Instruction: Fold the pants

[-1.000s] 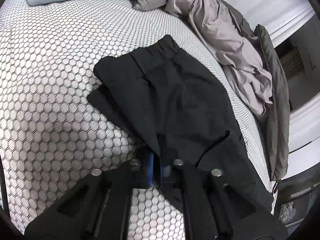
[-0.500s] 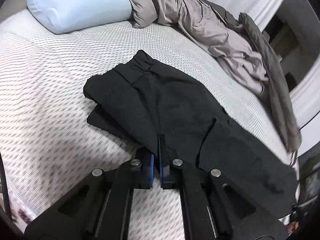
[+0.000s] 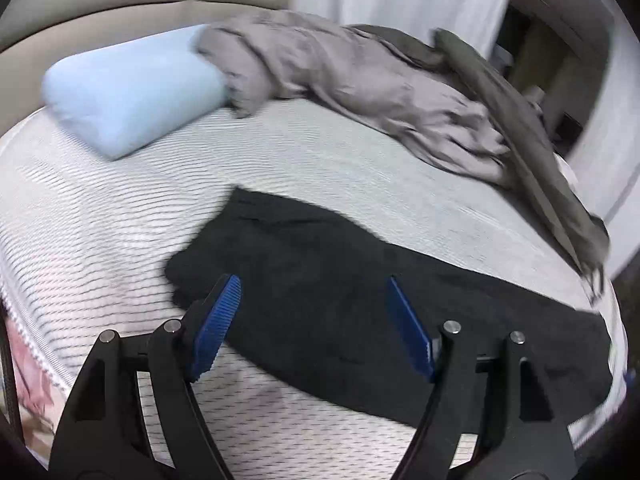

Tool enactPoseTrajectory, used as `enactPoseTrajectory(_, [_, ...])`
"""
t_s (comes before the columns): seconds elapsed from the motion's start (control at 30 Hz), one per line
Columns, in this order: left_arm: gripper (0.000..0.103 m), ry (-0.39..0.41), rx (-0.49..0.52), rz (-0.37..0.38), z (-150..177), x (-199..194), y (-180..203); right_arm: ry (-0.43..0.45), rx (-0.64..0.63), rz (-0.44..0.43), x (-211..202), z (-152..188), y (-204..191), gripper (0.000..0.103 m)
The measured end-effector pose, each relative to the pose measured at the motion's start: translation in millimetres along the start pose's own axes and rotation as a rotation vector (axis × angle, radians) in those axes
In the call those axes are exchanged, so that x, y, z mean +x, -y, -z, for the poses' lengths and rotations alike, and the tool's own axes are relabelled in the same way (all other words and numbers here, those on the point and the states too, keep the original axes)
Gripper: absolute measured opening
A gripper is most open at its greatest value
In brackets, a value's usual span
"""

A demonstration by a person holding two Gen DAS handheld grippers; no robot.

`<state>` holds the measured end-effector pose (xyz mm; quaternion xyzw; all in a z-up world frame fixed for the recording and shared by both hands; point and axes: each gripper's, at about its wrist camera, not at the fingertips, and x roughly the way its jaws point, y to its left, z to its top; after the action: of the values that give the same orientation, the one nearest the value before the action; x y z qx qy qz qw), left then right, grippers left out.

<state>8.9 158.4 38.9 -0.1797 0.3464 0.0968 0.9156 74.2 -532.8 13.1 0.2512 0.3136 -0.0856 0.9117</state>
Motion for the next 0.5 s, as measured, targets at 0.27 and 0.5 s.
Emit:
enactPoseTrajectory(0.27, [0.090, -0.065, 0.088, 0.189, 35.7, 35.8, 46.6, -0.294, -0.572, -0.138, 77.2, 49.7, -184.3, 0.086])
enactPoseTrajectory(0.5, [0.090, -0.089, 0.065, 0.197, 46.9, 51.5, 52.9, -0.468, -0.950, -0.153, 175.5, 77.0, -292.8, 0.086])
